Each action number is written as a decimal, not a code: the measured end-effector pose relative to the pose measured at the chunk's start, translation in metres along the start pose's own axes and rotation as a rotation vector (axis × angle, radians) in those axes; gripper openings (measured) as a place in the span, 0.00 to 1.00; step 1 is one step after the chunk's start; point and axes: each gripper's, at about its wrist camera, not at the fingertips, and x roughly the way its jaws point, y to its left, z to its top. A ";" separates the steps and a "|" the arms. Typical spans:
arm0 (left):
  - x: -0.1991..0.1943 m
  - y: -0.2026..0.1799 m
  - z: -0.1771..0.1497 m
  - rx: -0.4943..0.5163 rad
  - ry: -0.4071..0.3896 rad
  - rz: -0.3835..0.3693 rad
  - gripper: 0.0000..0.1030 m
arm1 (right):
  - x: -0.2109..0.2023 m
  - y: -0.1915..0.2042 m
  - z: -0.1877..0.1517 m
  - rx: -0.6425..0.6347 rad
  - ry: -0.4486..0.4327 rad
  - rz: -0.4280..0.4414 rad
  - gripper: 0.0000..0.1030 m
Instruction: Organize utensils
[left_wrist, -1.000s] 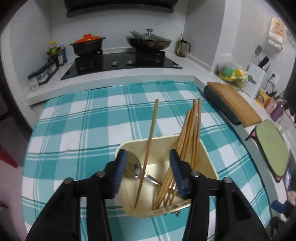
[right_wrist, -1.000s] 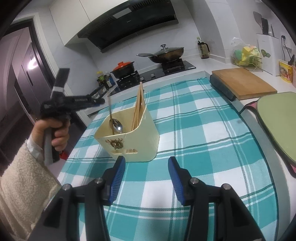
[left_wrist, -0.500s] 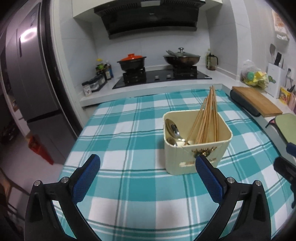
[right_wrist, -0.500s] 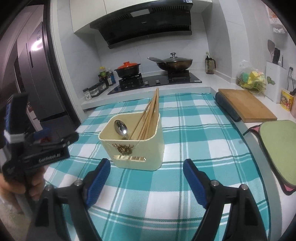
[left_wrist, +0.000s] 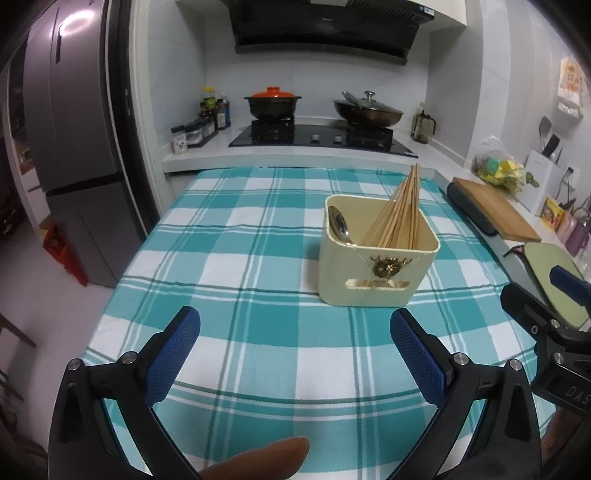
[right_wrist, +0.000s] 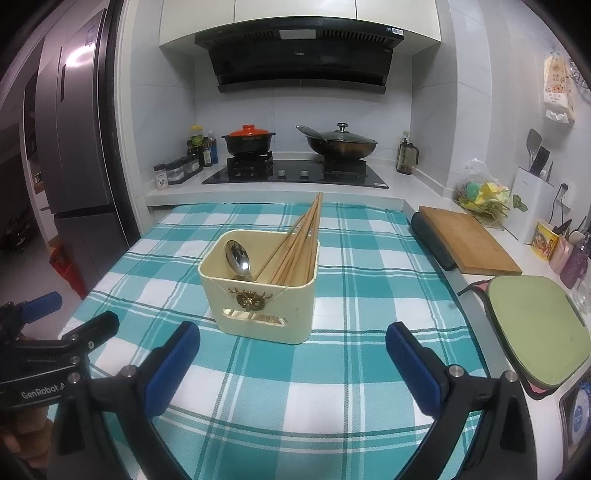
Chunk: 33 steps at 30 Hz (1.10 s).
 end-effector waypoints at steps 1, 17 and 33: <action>-0.002 0.001 -0.001 0.001 -0.001 0.004 1.00 | -0.002 0.003 0.000 -0.003 -0.002 0.004 0.99; -0.007 0.003 -0.002 0.004 0.001 0.030 1.00 | -0.013 0.014 0.002 -0.022 -0.001 0.041 0.99; -0.014 0.005 0.001 0.009 -0.013 0.058 1.00 | -0.014 0.015 0.000 -0.021 0.012 0.058 0.99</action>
